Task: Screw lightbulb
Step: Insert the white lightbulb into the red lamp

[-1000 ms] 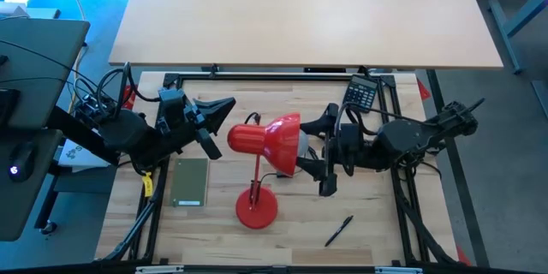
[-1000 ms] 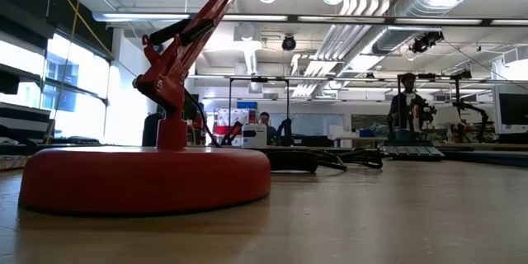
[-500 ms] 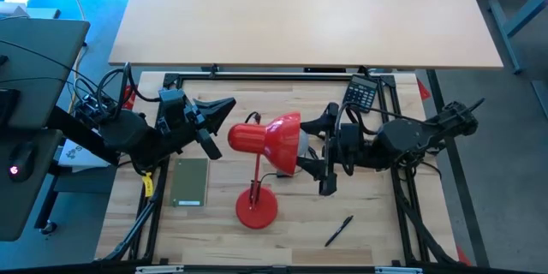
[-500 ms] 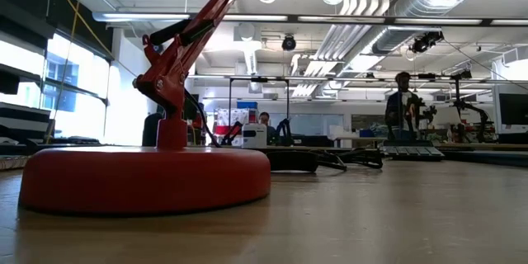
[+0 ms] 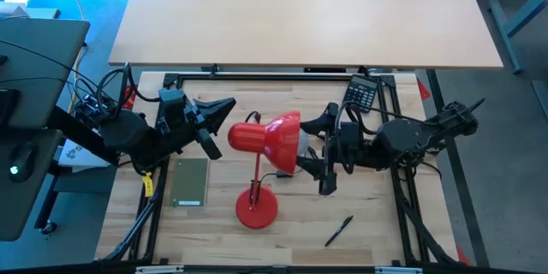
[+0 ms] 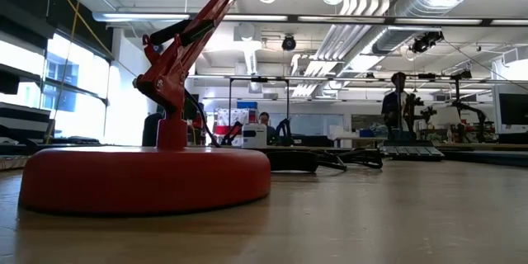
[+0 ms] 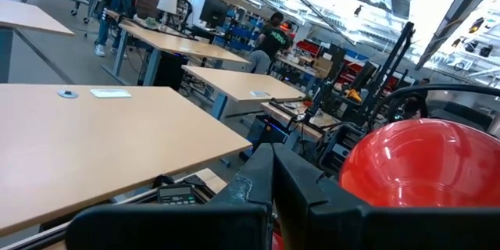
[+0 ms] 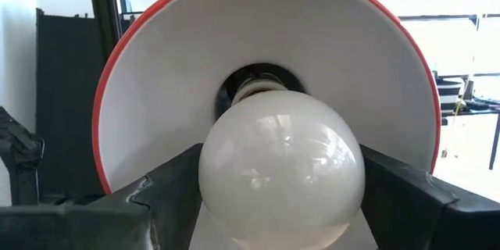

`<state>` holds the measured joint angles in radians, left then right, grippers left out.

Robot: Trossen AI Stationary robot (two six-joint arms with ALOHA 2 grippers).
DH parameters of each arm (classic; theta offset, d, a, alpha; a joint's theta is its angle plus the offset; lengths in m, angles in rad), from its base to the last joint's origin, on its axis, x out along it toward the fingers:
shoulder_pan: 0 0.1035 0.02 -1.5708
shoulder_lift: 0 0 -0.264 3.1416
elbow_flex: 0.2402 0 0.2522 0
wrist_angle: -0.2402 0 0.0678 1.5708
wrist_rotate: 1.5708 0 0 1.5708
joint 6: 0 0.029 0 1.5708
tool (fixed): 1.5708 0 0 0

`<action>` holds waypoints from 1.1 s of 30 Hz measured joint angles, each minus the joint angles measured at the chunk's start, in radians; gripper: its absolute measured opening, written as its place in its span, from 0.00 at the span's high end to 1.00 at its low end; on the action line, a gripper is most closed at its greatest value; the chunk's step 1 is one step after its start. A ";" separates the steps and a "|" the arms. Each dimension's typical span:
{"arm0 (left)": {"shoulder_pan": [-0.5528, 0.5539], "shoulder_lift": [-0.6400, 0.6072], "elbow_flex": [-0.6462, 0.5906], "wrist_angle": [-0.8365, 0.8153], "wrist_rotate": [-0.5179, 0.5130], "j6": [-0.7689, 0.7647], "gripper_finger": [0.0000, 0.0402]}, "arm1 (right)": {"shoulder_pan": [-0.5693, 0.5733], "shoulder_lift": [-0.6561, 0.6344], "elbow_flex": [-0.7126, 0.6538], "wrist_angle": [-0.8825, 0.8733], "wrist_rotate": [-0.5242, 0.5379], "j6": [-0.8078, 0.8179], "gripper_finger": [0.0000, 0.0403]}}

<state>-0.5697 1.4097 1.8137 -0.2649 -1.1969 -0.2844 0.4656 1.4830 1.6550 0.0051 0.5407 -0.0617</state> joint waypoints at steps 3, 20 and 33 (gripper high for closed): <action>0.000 0.000 0.000 0.000 0.000 0.000 1.00 | 0.000 0.000 0.000 -0.001 0.000 -0.018 0.25; -0.018 -0.035 0.000 0.002 0.001 0.033 1.00 | 0.016 -0.057 0.000 -0.032 0.007 -0.071 0.03; -0.141 -0.162 0.002 -0.202 -0.002 0.147 1.00 | 0.101 -0.246 0.000 -0.446 -0.068 0.104 0.03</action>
<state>-0.7109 1.2480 1.8153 -0.4666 -1.1984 -0.1372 0.5666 1.2369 1.6547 -0.4406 0.4727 0.0421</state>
